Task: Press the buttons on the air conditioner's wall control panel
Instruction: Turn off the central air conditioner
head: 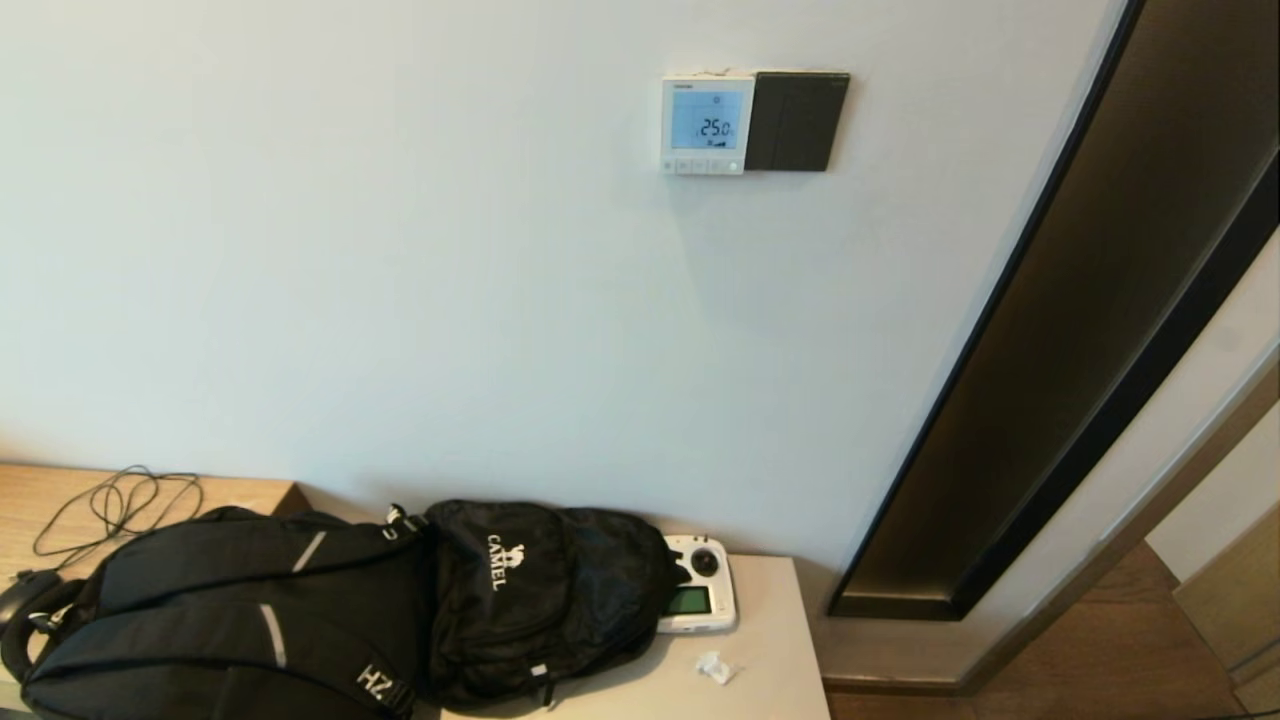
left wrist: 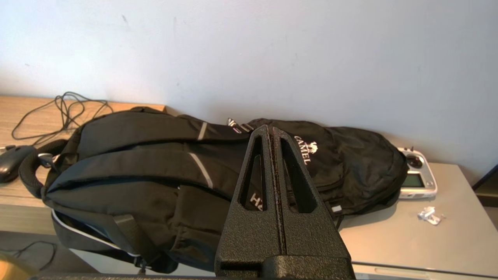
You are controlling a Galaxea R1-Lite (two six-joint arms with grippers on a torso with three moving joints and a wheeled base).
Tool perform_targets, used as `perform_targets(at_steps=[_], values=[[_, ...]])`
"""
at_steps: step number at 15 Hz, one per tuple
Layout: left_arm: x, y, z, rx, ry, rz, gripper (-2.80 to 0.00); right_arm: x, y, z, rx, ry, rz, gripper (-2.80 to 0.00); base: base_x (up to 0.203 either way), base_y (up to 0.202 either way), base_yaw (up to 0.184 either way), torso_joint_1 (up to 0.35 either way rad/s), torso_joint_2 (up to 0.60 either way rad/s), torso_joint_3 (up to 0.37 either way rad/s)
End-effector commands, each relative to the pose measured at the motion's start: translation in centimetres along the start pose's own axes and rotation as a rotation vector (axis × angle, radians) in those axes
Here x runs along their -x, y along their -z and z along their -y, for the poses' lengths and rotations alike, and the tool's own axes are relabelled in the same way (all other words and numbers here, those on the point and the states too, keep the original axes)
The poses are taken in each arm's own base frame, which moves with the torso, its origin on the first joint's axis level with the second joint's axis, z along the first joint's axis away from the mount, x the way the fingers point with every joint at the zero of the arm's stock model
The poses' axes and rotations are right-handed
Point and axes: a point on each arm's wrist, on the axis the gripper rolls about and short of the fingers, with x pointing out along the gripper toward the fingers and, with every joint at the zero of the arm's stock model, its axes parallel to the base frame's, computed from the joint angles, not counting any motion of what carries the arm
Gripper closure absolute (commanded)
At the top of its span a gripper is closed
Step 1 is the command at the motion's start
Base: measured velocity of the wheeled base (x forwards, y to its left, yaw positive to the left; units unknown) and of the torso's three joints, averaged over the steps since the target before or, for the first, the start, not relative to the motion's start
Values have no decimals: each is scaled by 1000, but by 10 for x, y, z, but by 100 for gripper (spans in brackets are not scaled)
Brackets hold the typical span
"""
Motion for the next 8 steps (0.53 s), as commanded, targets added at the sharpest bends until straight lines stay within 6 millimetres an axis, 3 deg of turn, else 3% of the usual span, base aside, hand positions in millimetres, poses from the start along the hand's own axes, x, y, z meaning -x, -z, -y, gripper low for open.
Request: perform_targets(at_steps=[1, 4, 6, 8], values=[[0, 0, 0, 0, -1, 1, 0, -39, -2, 1, -4, -6, -82, 0, 0, 0, 0, 0, 0, 0], [0, 0, 0, 0, -1, 1, 0, -89, -5, -2, -8, 5, -113, 0, 0, 0, 0, 0, 0, 0], [0, 0, 0, 0, -2, 1, 0, -117, -4, -22, -13, -2, -121, 0, 0, 0, 0, 0, 0, 0], [0, 0, 0, 0, -2, 1, 0, -144, -2, -55, -15, -8, -132, 0, 0, 0, 0, 0, 0, 0]])
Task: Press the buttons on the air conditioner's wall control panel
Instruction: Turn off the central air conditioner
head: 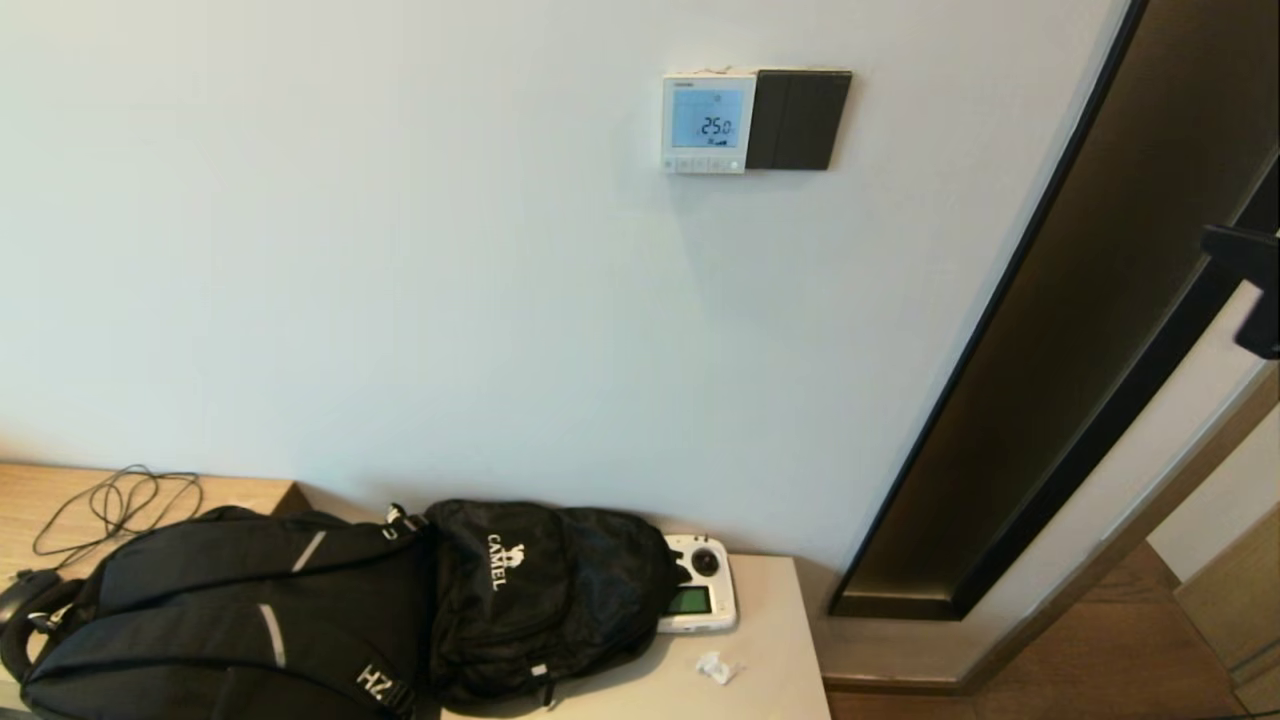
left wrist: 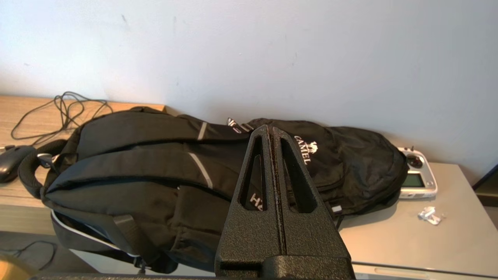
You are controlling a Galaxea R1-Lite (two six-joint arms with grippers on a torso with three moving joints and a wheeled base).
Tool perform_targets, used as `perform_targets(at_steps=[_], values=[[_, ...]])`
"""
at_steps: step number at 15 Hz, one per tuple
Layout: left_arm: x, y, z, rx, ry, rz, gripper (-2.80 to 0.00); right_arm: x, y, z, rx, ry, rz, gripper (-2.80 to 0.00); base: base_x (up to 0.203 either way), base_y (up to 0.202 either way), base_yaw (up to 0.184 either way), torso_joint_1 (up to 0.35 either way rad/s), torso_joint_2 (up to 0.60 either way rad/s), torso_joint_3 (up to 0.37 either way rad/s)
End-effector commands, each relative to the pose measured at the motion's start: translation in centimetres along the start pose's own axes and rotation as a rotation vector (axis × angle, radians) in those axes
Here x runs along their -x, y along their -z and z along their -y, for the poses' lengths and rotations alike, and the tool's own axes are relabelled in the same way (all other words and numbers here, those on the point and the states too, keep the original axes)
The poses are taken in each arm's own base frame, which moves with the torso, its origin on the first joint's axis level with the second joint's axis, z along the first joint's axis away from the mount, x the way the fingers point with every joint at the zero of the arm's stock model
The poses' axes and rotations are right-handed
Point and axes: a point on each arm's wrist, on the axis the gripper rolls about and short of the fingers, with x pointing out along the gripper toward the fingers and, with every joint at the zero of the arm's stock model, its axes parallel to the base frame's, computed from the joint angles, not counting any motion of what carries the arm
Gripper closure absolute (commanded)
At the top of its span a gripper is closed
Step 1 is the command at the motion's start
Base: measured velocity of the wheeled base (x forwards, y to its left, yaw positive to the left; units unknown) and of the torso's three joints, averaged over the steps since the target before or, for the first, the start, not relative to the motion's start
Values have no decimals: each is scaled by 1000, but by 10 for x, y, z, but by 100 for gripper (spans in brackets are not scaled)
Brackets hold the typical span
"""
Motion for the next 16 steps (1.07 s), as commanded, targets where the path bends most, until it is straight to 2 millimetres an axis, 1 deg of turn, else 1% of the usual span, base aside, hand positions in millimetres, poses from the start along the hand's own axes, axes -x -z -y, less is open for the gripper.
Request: perform_targets(at_steps=[1, 2, 6, 9, 11, 13, 16], values=[[0, 0, 0, 0, 0, 2, 0, -36, 13, -32, 18, -9, -73, 0, 0, 0, 0, 0, 0, 0], [0, 0, 0, 0, -1, 2, 0, -49, 11, -41, 19, 1, -69, 0, 0, 0, 0, 0, 0, 0], [0, 0, 0, 0, 0, 1, 0, -101, 7, -67, 26, 16, -59, 0, 0, 0, 0, 0, 0, 0], [0, 0, 0, 0, 0, 1, 0, -135, 0, -87, 13, 14, -25, 0, 0, 0, 0, 0, 0, 0], [0, 0, 0, 0, 0, 1, 0, -150, -5, -103, 0, -10, -1, 0, 0, 0, 0, 0, 0, 0], [0, 0, 0, 0, -1, 1, 0, -163, -6, -120, -4, -34, 14, 0, 0, 0, 0, 0, 0, 0], [0, 0, 0, 0, -1, 1, 0, -176, -5, -139, -7, -65, 35, 0, 0, 0, 0, 0, 0, 0]])
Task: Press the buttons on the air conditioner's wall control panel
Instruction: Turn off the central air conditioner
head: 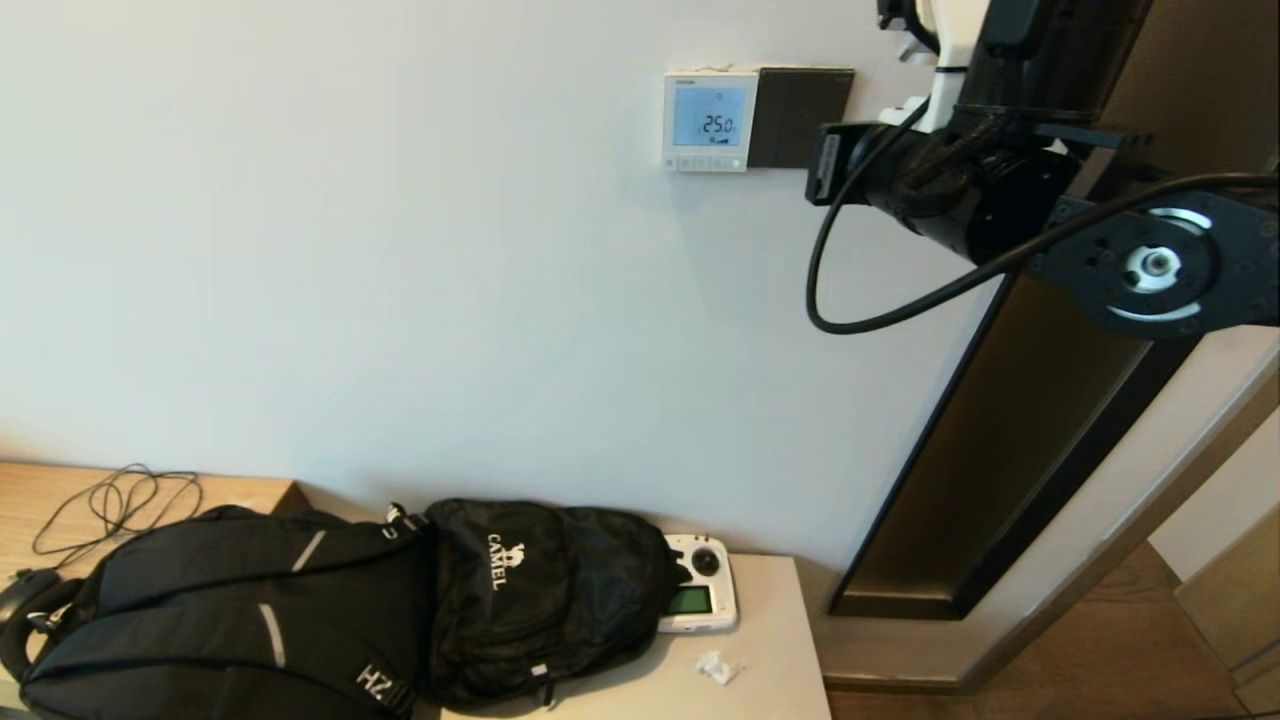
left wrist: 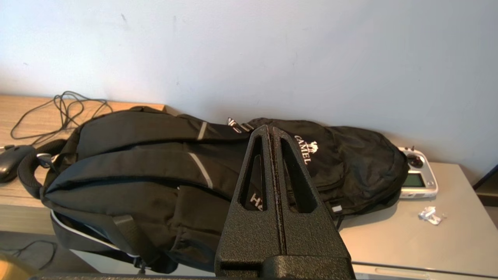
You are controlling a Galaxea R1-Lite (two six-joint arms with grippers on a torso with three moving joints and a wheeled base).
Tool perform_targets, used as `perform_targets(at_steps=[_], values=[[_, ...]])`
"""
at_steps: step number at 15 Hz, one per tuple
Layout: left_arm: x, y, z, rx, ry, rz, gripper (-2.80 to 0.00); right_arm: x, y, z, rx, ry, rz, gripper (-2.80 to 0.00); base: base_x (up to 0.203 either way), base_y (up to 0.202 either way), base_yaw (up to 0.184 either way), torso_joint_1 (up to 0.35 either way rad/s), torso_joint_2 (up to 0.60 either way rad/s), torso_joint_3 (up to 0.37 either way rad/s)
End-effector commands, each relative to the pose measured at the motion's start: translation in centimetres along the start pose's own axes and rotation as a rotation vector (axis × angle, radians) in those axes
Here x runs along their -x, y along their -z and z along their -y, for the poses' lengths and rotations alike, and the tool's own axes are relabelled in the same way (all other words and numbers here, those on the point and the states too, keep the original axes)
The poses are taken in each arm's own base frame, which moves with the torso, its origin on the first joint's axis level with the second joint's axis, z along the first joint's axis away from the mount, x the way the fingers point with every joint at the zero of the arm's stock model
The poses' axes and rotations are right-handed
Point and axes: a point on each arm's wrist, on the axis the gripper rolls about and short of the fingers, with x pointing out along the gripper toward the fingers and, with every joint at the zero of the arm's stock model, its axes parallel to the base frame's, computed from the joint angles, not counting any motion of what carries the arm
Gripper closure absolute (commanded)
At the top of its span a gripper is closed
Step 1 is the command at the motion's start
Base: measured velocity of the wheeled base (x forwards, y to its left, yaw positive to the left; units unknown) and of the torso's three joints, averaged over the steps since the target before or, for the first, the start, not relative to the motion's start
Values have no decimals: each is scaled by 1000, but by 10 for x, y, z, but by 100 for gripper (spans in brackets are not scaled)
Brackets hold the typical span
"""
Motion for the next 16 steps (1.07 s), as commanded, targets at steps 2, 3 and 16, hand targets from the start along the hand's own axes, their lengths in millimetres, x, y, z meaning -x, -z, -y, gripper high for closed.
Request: perform_targets(at_steps=[2, 3, 16], values=[[0, 0, 0, 0, 0, 0, 0, -17, 10, -19, 3, -31, 2, 0, 0, 0, 0, 0, 0, 0], [0, 0, 0, 0, -1, 0, 0, -20, 11, -24, 11, -44, 5, 0, 0, 0, 0, 0, 0, 0], [0, 0, 0, 0, -2, 0, 0, -59, 35, -55, 25, -88, 46, 0, 0, 0, 0, 0, 0, 0]])
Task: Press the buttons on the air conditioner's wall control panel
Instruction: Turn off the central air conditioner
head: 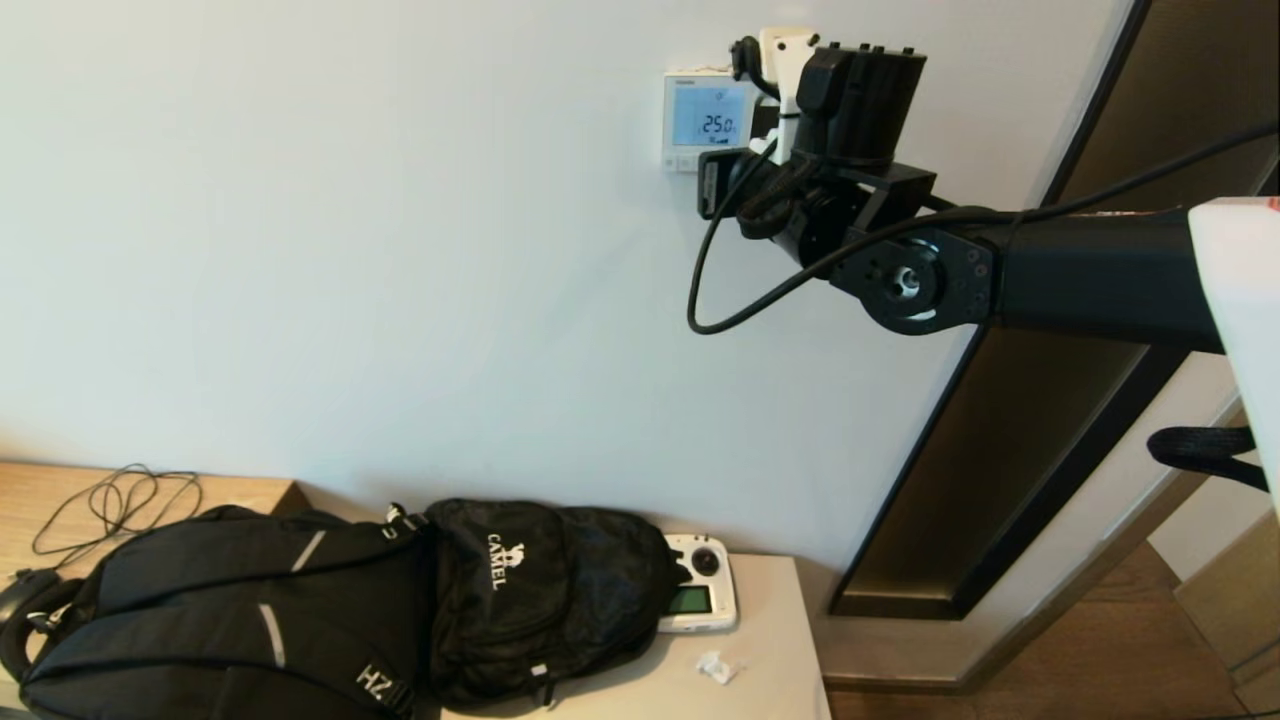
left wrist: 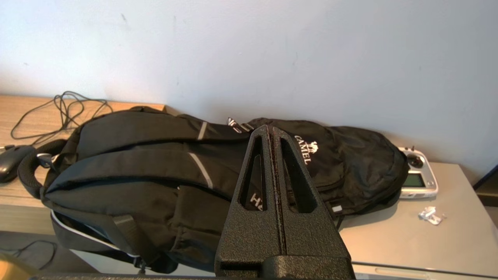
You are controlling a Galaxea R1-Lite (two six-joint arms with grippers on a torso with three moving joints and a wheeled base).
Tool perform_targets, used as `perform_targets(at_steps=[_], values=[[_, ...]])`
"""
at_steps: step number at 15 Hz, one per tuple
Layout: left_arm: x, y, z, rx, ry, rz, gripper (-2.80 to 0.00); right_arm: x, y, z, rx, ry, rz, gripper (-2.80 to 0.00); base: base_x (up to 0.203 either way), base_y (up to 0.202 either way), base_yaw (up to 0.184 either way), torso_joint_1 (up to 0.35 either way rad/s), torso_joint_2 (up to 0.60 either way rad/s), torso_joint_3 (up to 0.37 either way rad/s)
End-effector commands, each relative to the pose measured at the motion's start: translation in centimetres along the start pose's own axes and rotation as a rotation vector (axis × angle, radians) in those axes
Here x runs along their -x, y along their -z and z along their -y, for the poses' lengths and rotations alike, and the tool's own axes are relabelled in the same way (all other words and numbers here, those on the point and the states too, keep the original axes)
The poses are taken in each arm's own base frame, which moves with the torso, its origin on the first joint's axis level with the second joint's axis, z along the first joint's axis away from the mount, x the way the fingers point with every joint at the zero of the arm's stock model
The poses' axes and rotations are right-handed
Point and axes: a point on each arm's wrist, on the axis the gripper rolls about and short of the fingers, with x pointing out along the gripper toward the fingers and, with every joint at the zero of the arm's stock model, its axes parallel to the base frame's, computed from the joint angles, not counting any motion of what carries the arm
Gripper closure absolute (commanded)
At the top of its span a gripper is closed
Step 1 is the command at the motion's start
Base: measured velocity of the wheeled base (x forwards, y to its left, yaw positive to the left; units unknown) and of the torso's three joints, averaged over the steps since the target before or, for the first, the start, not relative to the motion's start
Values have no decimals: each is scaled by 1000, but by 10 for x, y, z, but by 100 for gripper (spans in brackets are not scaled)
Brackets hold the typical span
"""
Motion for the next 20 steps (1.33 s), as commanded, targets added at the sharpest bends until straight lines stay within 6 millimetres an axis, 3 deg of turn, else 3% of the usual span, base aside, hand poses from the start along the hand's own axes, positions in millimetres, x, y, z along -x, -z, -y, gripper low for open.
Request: perform_targets(at_steps=[1, 9, 20], values=[[0, 0, 0, 0, -1, 0, 0, -3, 4, 1, 3, 6, -6, 0, 0, 0, 0, 0, 0, 0], [0, 0, 0, 0, -1, 0, 0, -8, 15, -1, 10, 6, -24, 0, 0, 0, 0, 0, 0, 0], [0, 0, 0, 0, -1, 0, 0, -9, 7, 9, 33, 28, -1, 0, 0, 0, 0, 0, 0, 0]])
